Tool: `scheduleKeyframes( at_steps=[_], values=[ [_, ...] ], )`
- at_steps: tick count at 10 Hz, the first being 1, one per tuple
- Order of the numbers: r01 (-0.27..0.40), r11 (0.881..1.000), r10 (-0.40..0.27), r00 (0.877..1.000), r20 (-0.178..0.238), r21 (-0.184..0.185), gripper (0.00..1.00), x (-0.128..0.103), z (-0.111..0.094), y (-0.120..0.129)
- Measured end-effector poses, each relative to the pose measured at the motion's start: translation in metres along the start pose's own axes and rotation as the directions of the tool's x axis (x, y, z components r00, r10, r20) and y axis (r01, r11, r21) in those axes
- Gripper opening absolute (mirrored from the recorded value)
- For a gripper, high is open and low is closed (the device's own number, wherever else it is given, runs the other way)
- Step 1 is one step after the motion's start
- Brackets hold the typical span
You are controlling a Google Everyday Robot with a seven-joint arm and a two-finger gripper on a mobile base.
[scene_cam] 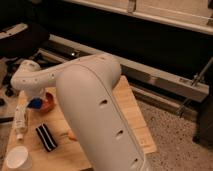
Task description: Place the white sponge in the ceramic bowl
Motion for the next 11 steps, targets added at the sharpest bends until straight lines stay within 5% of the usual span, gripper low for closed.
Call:
scheduleKeyframes(
  at_steps=[3, 6, 11],
  values=[
    [-0.027, 0.999, 0.026, 0.998, 0.055, 0.017, 0.78, -0.006, 0.0022, 0.001],
    [-0.086, 0.996, 0.084, 0.993, 0.08, 0.03, 0.8, -0.0107, 0.0029, -0.0034],
    [-0.086, 0.996, 0.084, 0.993, 0.081, 0.031, 0.8, -0.0108, 0.003, -0.0039]
  ],
)
